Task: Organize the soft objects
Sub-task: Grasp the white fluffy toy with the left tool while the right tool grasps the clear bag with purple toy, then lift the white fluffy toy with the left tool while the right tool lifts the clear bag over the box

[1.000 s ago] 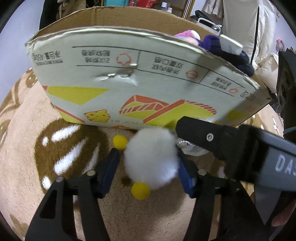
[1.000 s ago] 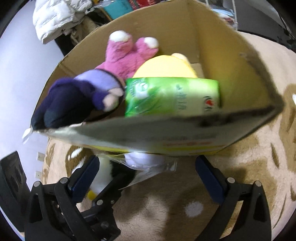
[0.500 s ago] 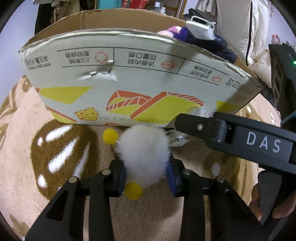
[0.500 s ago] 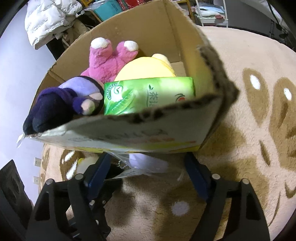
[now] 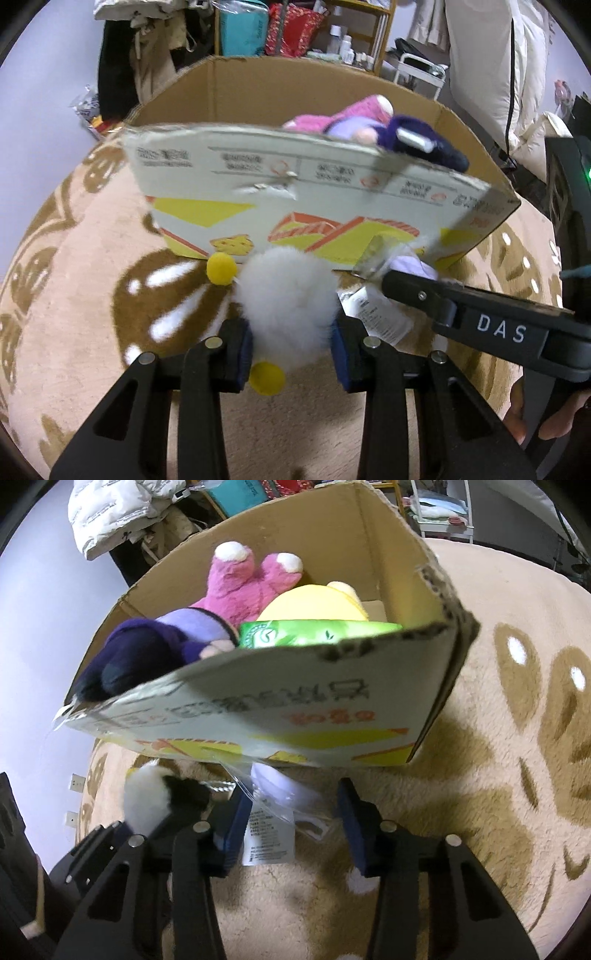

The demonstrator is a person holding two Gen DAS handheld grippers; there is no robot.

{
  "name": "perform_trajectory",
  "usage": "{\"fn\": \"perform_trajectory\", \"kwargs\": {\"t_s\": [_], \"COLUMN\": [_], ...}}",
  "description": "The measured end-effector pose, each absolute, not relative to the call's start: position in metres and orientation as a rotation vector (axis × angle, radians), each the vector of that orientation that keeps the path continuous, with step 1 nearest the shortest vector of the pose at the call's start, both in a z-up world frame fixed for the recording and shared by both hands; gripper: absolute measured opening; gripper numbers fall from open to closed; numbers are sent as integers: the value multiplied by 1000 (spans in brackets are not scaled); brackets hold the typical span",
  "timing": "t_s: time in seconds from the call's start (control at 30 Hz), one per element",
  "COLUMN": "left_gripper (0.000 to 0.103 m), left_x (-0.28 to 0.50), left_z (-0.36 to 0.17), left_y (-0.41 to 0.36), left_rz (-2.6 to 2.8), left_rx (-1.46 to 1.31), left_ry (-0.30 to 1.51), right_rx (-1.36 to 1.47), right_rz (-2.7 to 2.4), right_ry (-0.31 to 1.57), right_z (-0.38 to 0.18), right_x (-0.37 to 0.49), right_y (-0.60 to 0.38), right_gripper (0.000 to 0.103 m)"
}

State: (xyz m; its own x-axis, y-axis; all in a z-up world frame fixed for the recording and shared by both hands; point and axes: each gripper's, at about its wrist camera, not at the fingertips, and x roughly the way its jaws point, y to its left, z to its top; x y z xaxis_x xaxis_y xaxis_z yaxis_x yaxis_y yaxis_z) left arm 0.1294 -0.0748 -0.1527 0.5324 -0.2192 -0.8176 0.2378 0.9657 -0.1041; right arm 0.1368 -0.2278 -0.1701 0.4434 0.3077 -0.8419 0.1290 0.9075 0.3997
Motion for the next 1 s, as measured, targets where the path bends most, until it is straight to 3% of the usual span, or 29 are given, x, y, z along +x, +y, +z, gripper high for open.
{"fn": "perform_trajectory", "kwargs": {"t_s": [0.47, 1.0], "left_gripper": [34, 34], "left_x": [117, 74], "left_z": [-122, -70], "left_y": [-32, -18], "left_rz": [-183, -126], "left_rx": [33, 110], "left_ry": [910, 753], "right_rx": [272, 189], "right_rz": [266, 251], "right_ry": [1068, 921], "right_z": [-147, -87], "right_x": [110, 63], "right_y": [-195, -203], "right_gripper": [11, 8]}}
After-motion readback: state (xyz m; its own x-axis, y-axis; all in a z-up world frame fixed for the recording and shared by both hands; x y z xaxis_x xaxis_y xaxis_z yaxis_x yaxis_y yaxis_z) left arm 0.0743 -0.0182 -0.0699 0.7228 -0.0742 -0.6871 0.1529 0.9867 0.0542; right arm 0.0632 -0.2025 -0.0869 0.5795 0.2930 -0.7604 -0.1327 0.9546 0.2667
